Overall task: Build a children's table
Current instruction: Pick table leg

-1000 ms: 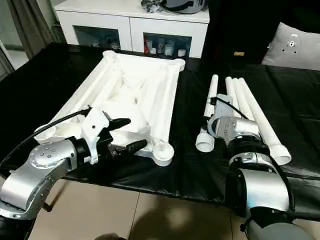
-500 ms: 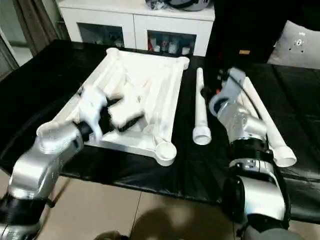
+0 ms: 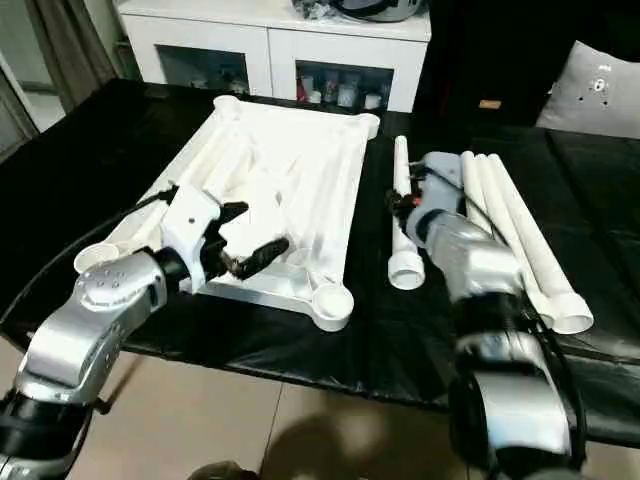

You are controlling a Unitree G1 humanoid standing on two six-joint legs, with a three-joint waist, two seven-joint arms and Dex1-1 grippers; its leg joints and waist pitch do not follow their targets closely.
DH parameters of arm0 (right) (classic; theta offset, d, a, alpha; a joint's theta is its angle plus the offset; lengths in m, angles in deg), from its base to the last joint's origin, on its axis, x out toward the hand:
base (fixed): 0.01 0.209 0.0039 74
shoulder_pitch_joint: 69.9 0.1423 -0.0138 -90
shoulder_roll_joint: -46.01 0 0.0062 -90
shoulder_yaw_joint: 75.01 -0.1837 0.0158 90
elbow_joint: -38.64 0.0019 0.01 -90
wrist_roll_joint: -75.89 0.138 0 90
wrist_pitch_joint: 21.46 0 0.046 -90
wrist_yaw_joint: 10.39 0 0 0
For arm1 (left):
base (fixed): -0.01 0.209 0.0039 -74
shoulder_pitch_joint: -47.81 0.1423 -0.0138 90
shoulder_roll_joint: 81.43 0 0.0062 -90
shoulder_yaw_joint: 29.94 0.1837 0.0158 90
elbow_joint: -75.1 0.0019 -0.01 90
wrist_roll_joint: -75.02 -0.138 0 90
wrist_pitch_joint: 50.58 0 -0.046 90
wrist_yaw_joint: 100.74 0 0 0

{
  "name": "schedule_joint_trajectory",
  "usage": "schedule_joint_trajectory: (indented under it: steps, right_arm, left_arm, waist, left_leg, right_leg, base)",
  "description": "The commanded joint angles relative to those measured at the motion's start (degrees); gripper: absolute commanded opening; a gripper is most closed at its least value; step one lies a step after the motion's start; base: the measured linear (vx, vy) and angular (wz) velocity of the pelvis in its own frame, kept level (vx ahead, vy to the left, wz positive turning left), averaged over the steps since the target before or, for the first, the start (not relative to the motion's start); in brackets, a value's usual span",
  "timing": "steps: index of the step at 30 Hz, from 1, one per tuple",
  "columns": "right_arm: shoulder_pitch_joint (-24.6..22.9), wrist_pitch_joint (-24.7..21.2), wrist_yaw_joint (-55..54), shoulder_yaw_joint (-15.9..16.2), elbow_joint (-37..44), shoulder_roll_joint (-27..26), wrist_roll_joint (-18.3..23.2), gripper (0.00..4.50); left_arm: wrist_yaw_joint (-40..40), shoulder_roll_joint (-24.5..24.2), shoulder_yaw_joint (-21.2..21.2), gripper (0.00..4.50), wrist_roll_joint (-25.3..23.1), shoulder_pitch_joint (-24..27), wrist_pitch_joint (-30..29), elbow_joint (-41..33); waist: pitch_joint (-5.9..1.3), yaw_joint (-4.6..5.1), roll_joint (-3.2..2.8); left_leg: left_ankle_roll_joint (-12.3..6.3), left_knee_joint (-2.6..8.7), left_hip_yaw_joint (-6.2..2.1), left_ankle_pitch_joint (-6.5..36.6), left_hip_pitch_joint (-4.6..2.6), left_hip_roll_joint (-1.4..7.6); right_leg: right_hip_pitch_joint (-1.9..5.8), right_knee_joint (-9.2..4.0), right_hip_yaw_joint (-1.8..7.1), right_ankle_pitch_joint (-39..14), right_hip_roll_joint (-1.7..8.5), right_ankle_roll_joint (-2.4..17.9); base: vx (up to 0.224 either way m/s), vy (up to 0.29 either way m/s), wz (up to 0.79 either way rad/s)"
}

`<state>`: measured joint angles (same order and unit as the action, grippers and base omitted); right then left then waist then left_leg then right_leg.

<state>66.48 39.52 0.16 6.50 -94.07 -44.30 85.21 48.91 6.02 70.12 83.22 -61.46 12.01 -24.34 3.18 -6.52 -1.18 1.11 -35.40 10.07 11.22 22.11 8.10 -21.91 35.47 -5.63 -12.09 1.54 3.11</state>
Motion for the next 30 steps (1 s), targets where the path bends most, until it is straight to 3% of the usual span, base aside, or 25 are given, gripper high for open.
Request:
schedule_joint_trajectory:
  steps: [1,5,6,7,8,20,22,27,30]
  right_arm:
    - [1.56,0.90,-3.29,1.01,-2.13,0.83,-2.76,1.96]
    - [5.11,-6.40,-2.88,-0.90,-4.47,1.10,-0.51,2.22]
    - [5.50,-6.15,-2.94,-0.79,-4.99,1.26,-0.74,2.34]
    - [5.74,-5.88,-3.08,-0.79,-5.54,1.32,-0.86,2.34]
    - [6.44,-5.97,-3.36,-1.63,-7.13,1.33,-0.26,2.56]
    - [8.59,-4.21,-5.24,-2.73,-13.72,2.25,-0.92,3.60]
    - [8.71,-4.36,-5.13,-2.73,-13.93,2.41,-0.91,3.60]
    - [10.49,-11.99,-1.01,-2.85,-18.83,3.21,0.09,3.60]
    - [10.55,-13.68,0.30,-4.08,-19.88,2.97,1.55,3.60]
  left_arm:
    - [0.30,-0.65,0.89,4.50,-0.97,0.37,-0.26,-0.85]
    - [-0.07,-1.21,1.80,4.50,-1.74,1.57,-0.51,-1.69]
    - [-0.32,-1.46,2.12,4.50,-1.91,1.77,-0.60,-1.85]
    - [-0.41,-1.55,2.29,4.50,-2.02,1.84,-0.61,-1.89]
    - [-0.49,-1.72,2.65,4.50,-2.36,1.92,-0.48,-1.94]
    - [-0.52,-1.91,3.04,4.50,-2.70,2.09,-0.63,-2.34]
    - [-0.58,-1.99,3.03,4.50,-2.70,2.14,-0.66,-2.43]
    - [-1.19,-2.09,3.14,4.50,-2.85,2.16,-0.48,-2.26]
    - [-1.32,-2.08,3.28,4.50,-2.83,2.08,-0.36,-2.14]
  waist:
    - [-4.03,-0.03,0.59]
    - [-4.02,0.11,0.63]
    - [-4.05,0.06,0.67]
    - [-4.03,0.00,0.26]
    - [-4.00,0.08,0.55]
    - [-3.99,0.10,0.75]
    - [-3.98,0.05,0.74]
    - [-3.86,0.14,0.69]
    - [-3.89,0.05,0.77]
  left_leg:
    - [-2.54,3.79,-2.33,2.70,-1.13,5.92]
    - [-3.13,3.83,-2.37,2.30,-1.03,5.88]
    - [-3.30,3.82,-2.43,2.22,-0.97,5.94]
    - [-3.25,3.78,-2.46,2.34,-1.01,5.97]
    - [-3.16,3.75,-2.35,2.57,-0.98,5.89]
    - [-2.86,3.66,-2.28,2.80,-0.88,5.80]
    - [-2.96,3.64,-2.29,2.75,-0.91,5.80]
    - [-2.94,3.57,-2.27,3.82,-0.86,5.72]
    - [-3.09,3.59,-2.33,3.62,-0.85,5.92]
  right_leg:
    - [2.71,-3.82,4.62,-6.82,8.42,9.26]
    - [2.92,-3.57,4.67,-3.79,8.29,9.37]
    - [2.96,-3.46,4.65,-3.16,8.43,9.37]
    - [2.86,-3.44,4.63,-3.09,8.47,9.48]
    - [2.90,-3.53,4.69,-2.83,8.45,9.68]
    - [3.02,-3.43,4.60,-3.37,8.47,10.23]
    - [2.99,-3.42,4.59,-3.56,8.41,10.16]
    - [3.03,-3.65,4.56,-5.16,8.28,10.32]
    - [3.00,-3.63,4.56,-5.39,8.35,10.28]
  base:
    - [0.000,0.000,0.00]
    - [0.000,0.000,0.00]
    - [0.000,0.000,0.00]
    - [0.000,0.000,0.00]
    - [0.000,0.000,0.00]
    - [0.000,0.000,0.00]
    - [0.000,0.000,0.00]
    - [0.000,0.000,0.00]
    - [0.000,0.000,0.00]
